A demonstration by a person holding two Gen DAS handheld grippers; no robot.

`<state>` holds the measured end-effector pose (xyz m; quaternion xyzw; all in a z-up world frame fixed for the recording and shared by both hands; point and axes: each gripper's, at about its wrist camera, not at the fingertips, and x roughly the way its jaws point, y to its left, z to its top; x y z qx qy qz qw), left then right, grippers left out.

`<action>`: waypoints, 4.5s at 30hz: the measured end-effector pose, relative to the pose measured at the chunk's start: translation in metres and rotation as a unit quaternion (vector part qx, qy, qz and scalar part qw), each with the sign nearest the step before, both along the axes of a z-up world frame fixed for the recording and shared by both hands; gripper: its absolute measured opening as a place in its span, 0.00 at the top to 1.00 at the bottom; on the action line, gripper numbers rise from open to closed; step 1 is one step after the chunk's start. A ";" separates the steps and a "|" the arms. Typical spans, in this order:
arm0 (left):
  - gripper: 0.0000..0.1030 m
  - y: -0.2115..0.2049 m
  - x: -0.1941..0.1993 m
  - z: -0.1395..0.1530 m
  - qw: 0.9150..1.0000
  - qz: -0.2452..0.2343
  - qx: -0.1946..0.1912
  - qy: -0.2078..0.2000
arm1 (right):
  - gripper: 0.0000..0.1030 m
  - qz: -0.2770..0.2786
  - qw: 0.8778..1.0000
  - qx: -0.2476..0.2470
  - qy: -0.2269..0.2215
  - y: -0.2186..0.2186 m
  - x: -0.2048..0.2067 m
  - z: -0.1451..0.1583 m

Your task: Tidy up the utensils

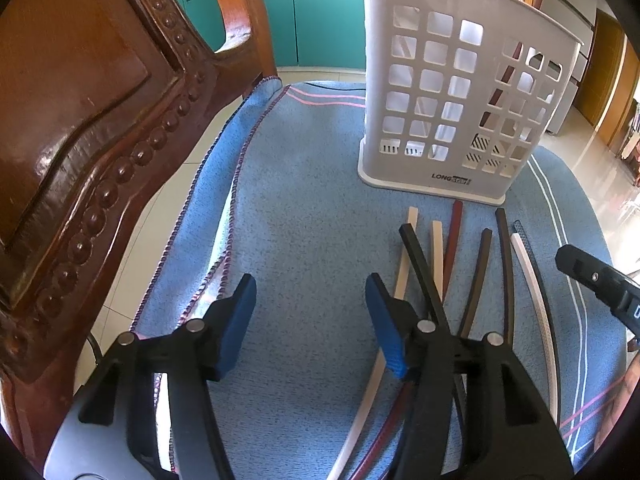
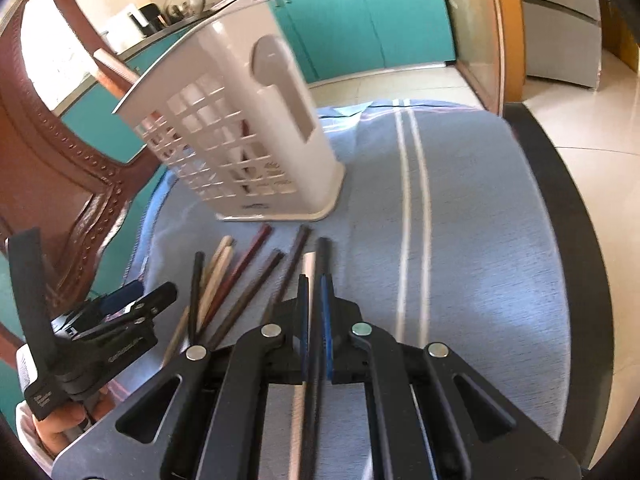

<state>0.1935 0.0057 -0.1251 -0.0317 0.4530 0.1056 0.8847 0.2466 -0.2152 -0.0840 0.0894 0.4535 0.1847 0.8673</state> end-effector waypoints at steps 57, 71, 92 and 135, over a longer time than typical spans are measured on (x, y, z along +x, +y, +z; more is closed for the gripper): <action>0.93 0.032 0.015 -0.016 0.991 -0.003 -0.133 0.014 | 0.82 0.062 0.986 -0.152 -0.015 0.036 -0.019 -0.008; 0.83 0.003 0.028 -0.020 0.998 -0.020 -0.056 0.008 | 0.79 0.064 0.983 -0.173 -0.021 0.043 -0.018 -0.015; 0.82 -0.001 0.026 -0.014 0.999 -0.010 -0.029 0.025 | 0.91 0.062 0.988 -0.141 -0.006 0.039 -0.011 -0.012; 0.93 0.026 -0.095 0.194 0.950 -0.004 -0.121 -0.288 | 0.94 0.105 0.963 0.101 -0.228 -0.012 -0.074 0.227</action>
